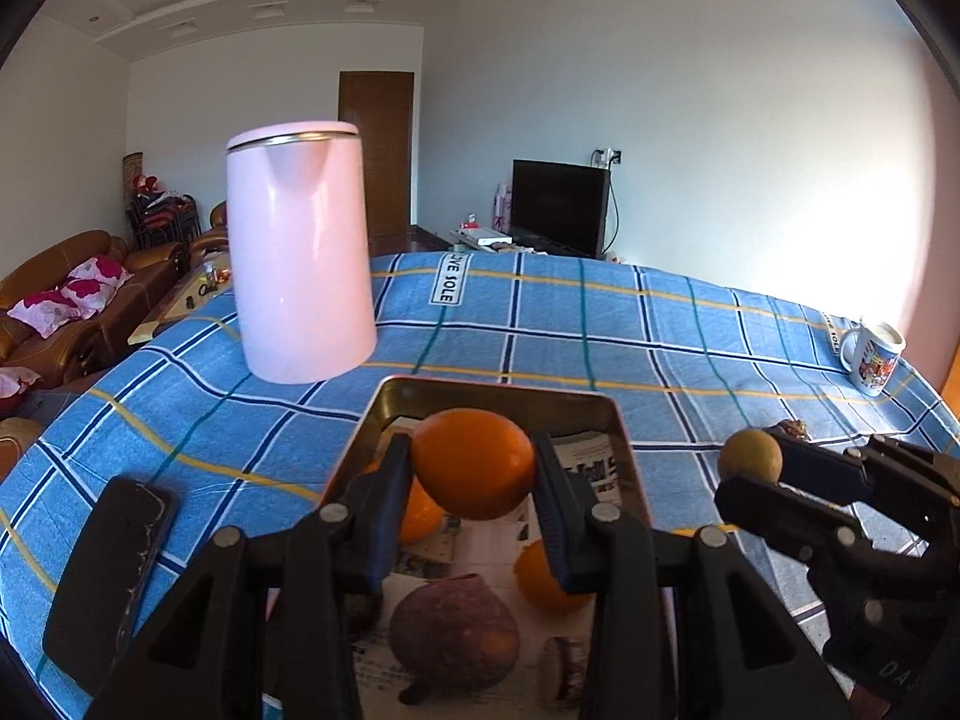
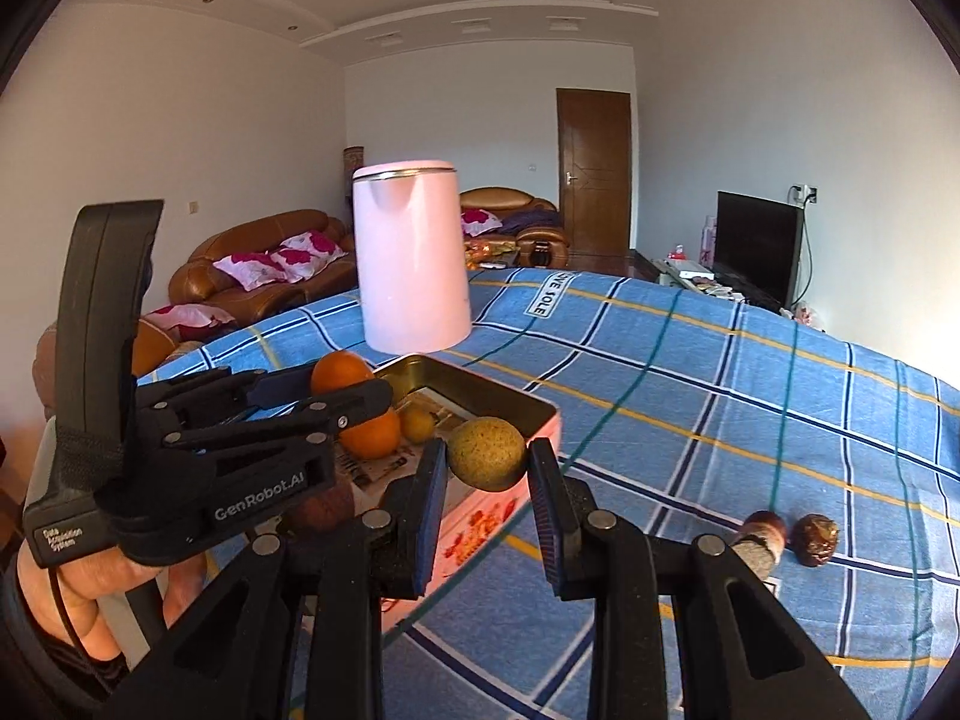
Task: Organize fruits
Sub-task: 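Open the left tool over the tin while the right tool releases its fruit inside, then grasp a chocolate pastry with the left tool while the right tool grasps a gold-wrapped chocolate ball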
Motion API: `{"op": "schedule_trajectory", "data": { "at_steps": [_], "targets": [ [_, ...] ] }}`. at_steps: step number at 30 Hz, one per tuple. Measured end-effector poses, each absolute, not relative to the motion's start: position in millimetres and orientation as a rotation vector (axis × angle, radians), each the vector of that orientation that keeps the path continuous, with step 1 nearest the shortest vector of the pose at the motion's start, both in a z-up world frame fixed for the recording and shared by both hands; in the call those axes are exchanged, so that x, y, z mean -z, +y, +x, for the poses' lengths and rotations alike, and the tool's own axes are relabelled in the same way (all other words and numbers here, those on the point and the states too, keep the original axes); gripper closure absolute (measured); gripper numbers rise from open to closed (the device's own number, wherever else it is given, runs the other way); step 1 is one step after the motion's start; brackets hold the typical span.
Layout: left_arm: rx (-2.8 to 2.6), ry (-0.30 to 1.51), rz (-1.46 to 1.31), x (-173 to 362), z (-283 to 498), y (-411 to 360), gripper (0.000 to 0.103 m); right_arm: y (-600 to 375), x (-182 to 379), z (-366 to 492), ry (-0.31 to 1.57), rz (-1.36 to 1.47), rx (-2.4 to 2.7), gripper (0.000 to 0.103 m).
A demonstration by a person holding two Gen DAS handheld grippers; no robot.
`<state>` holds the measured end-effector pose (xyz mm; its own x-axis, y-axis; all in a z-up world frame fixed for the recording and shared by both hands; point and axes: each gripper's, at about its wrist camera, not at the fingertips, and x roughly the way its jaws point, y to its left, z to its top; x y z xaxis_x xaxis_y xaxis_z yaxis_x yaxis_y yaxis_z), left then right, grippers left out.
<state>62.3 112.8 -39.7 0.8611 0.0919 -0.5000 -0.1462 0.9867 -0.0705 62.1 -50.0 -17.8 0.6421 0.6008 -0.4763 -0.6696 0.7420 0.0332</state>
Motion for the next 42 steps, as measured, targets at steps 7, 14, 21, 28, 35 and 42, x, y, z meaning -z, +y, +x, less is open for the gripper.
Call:
{"op": "schedule_trajectory", "data": {
  "at_steps": [7, 14, 21, 28, 35, 42],
  "targets": [
    [-0.123, 0.581, -0.12, 53.9, 65.2, 128.2, 0.062, -6.9, 37.9, 58.2, 0.567, -0.256, -0.79, 0.074],
    [-0.129, 0.599, -0.12, 58.5, 63.1, 132.6, 0.061, 1.6, 51.3, 57.8, 0.63, -0.302, -0.808, 0.071],
    [-0.132, 0.543, -0.146, 42.1, 53.6, 132.1, 0.041, -36.2, 37.7, 57.4, 0.593, -0.262, -0.766, 0.057],
    [-0.051, 0.521, -0.09, 27.8, 58.9, 86.3, 0.034, -120.9, 27.8, 96.4, 0.606, -0.18, -0.531, 0.057],
    [0.055, 0.547, -0.004, 24.8, 81.1, 18.2, 0.034, -192.4, 31.9, 144.4, 0.66, -0.043, -0.309, 0.057],
    [0.089, 0.598, 0.044, 31.8, 106.9, -21.1, 0.033, -205.7, 51.7, 174.6, 0.77, 0.016, -0.309, 0.057]
  ]
}}
